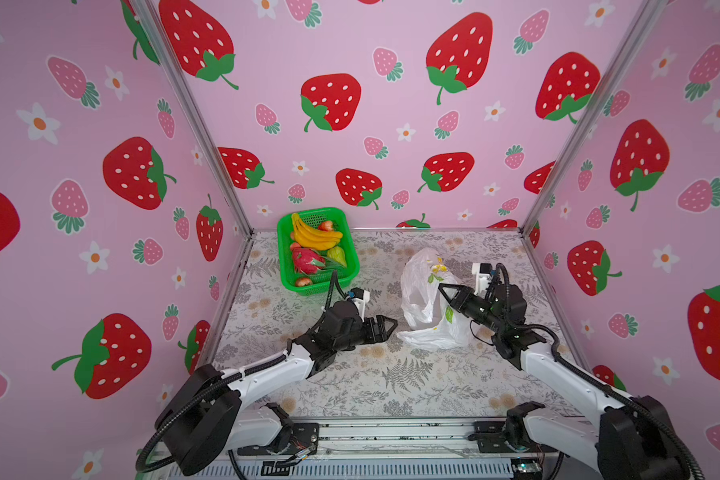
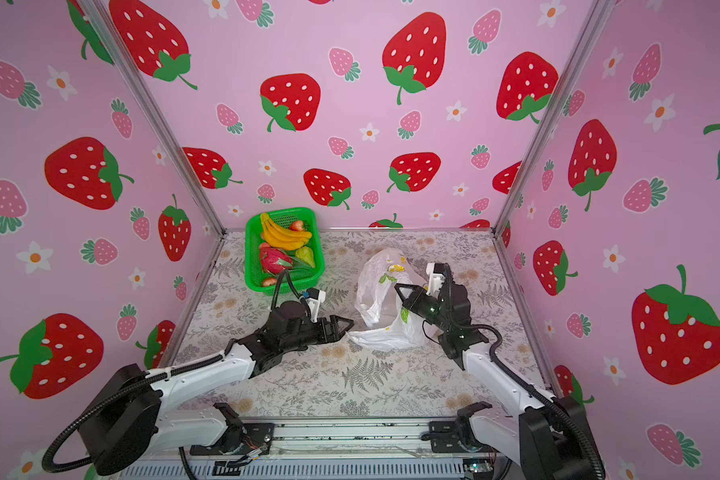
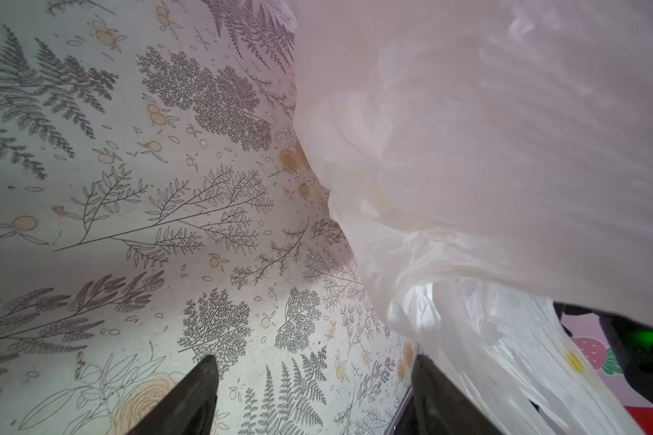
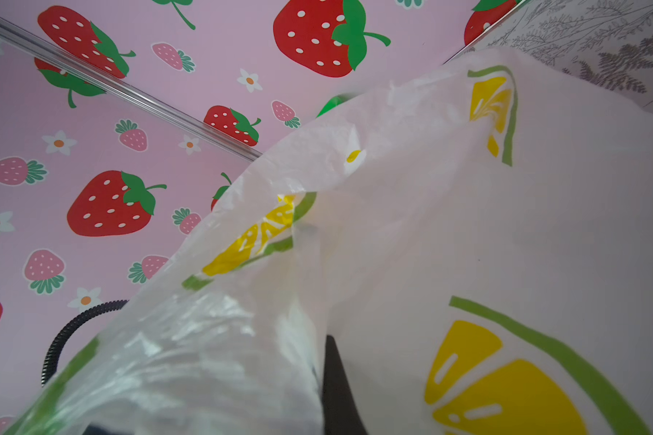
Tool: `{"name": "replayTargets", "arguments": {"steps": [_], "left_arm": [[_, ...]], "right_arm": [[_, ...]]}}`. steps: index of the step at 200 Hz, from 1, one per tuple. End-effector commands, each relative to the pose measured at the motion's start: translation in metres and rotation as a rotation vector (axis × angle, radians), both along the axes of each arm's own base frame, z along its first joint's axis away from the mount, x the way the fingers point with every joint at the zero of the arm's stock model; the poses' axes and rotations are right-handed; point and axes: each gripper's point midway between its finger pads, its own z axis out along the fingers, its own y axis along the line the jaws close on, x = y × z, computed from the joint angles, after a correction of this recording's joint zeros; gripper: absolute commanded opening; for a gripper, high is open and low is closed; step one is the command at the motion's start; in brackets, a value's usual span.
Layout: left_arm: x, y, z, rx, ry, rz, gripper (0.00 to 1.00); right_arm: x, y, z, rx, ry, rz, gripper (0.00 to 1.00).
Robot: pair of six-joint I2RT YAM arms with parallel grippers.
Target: Place the fake fruits into the plastic bag and tie a complex knot
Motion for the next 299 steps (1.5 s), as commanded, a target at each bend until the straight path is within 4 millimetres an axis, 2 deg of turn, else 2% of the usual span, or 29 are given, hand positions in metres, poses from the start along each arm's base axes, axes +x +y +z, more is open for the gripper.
{"name": "replayTargets", "arguments": {"steps": [1,46,63,75,83,100,119,131,150,163,175,193,211,227,257,279,299], "left_arm": [[0.012,-0.027,0.04,-0.108,-0.066,-0.046,0.81],[0.012,-0.054,0.037,-0.135,-0.046,-0.102,0.81],[0.017,-0.06,0.037,-0.138,-0.046,-0.103,0.81],[0.023,-0.064,0.036,-0.134,-0.046,-0.094,0.78],[0.028,-0.063,0.032,-0.116,-0.043,-0.071,0.71],[0.043,-0.056,0.017,-0.055,-0.016,-0.007,0.48],[0.056,-0.037,-0.006,-0.012,0.019,0.058,0.22],[0.061,-0.018,-0.025,0.019,0.059,0.102,0.17],[0.059,0.006,-0.05,0.088,0.098,0.121,0.14],[0.052,0.013,-0.062,0.149,0.102,0.096,0.15],[0.046,0.014,-0.064,0.175,0.087,0.064,0.18],[0.043,0.011,-0.051,0.176,0.022,0.02,0.34],[0.041,0.007,-0.029,0.212,-0.086,-0.007,0.5],[0.035,0.003,-0.008,0.29,-0.218,-0.029,0.59],[0.017,-0.01,0.023,0.429,-0.461,-0.094,0.69],[0.016,-0.011,0.034,0.434,-0.507,-0.094,0.72],[0.021,-0.01,0.036,0.468,-0.506,-0.086,0.75]], "right_arm": [[-0.002,0.003,0.009,0.052,-0.01,0.002,0.0],[-0.003,0.004,0.004,0.053,-0.001,0.005,0.0],[-0.004,0.008,0.004,0.06,0.0,0.024,0.0],[-0.005,0.009,0.004,0.058,-0.002,0.034,0.0],[-0.005,0.011,0.006,0.051,-0.014,0.046,0.0],[-0.004,0.01,0.013,-0.023,-0.052,0.072,0.0],[0.004,-0.004,0.027,-0.207,-0.129,0.065,0.0],[0.01,-0.024,0.031,-0.39,-0.151,0.003,0.0],[0.019,-0.068,0.05,-0.644,-0.185,-0.169,0.0],[0.021,-0.09,0.063,-0.729,-0.196,-0.264,0.0],[0.021,-0.093,0.07,-0.731,-0.212,-0.288,0.0],[0.02,-0.071,0.063,-0.644,-0.218,-0.192,0.0],[0.018,-0.045,0.043,-0.568,-0.182,-0.065,0.0],[0.015,-0.034,0.03,-0.535,-0.147,-0.011,0.0],[0.007,-0.022,0.024,-0.447,-0.128,0.043,0.0],[0.004,-0.018,0.02,-0.43,-0.118,0.069,0.0],[0.002,-0.018,0.014,-0.458,-0.114,0.088,0.0]]}}
